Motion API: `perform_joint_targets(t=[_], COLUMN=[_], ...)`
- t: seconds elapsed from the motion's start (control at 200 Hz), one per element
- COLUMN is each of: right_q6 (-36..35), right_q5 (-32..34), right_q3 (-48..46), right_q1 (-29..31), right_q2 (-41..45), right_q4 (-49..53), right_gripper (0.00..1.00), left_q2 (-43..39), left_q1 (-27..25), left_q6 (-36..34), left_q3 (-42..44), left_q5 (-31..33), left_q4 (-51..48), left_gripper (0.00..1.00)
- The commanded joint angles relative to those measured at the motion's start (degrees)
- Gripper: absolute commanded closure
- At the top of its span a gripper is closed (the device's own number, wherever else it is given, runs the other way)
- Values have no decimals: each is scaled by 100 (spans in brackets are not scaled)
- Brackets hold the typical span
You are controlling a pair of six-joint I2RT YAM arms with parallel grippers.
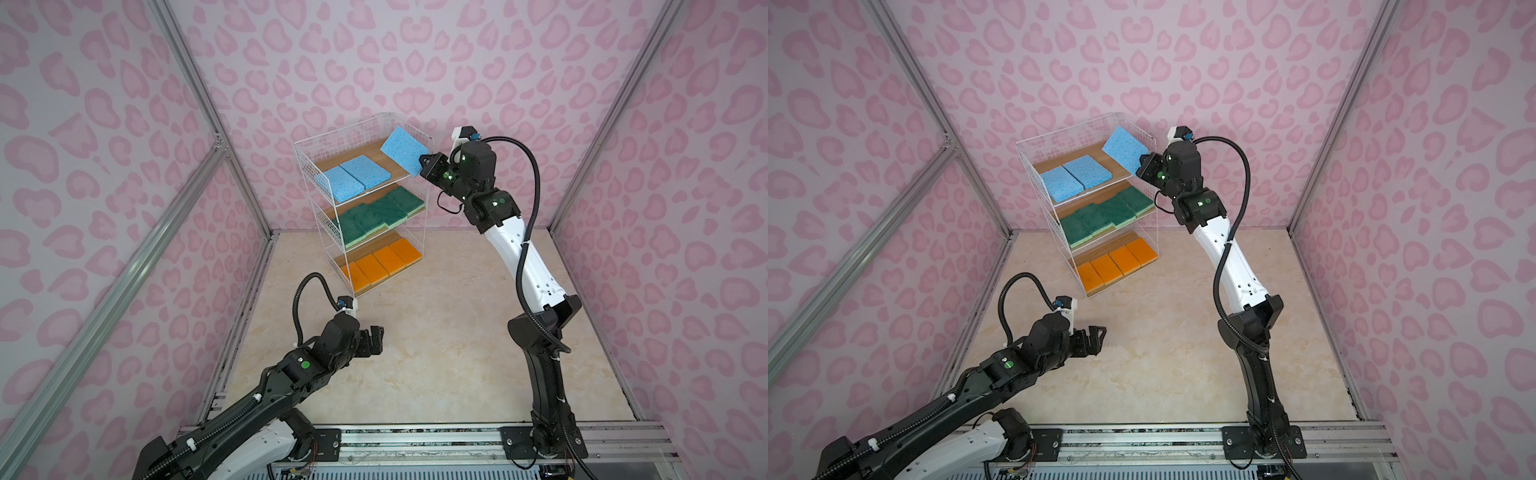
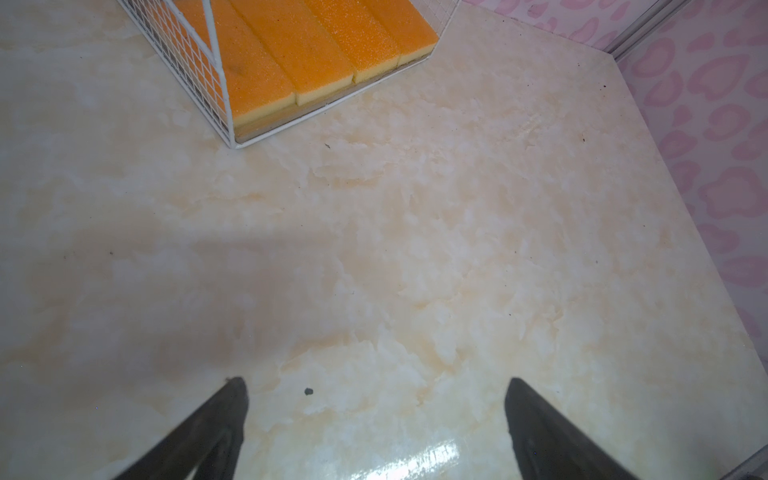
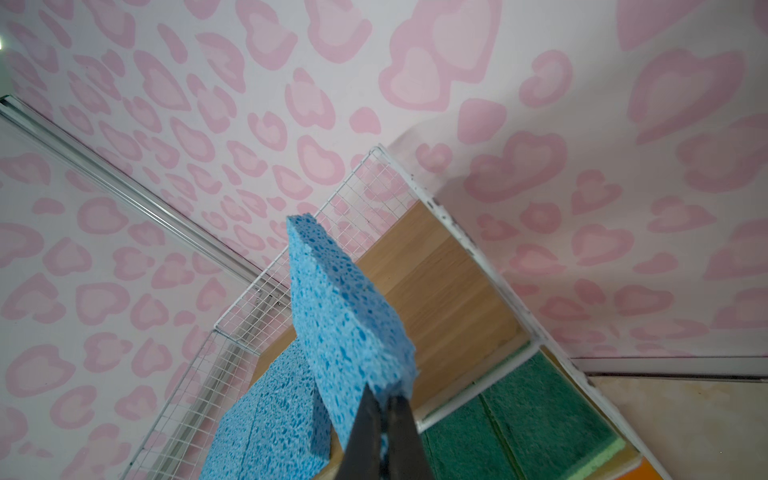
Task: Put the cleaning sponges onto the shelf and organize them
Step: 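Carry the blue sponge up to the top shelf with right gripper while left gripper withdraws, then lower the blue sponge onto the top shelf beside the other blue sponges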
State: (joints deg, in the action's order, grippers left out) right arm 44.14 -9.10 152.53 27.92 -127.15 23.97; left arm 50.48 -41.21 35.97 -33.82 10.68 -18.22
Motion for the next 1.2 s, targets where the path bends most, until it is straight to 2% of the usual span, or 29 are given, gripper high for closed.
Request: perform_joint_targets(t=[0.0,0.575,0.79,0.89,0.945,1.15,1.195], right_q6=[-33,185,165,131,113,70,52], right_q5=[4,-164,-280,-284,-278,-302,-311], right_q3=[75,230,220,209,167,-288,-397], right_q1=[32,94,183,201,209,210,212], right_q2=[-144,-679,-745,-724,-707,-467,-428], right_q4=[-493,-1069,-1122,-1058,-1050,-1207,-1243], right_gripper=[100,100,87,71,66,64,67], left_q2=[26,-67,-72,-65,-65,-74,-79], left_q1=[5,1,5,6,1,0,0], left_q6=[24,121,130,128,133,137,132], left_q3=[38,144,156,157,161,157,157], left_q5=[-46,-39,-31,-44,-58,-54,-55], left_q4=[76,55,54,56,62,59,62], left_gripper=[3,2,2,2,3,2,3])
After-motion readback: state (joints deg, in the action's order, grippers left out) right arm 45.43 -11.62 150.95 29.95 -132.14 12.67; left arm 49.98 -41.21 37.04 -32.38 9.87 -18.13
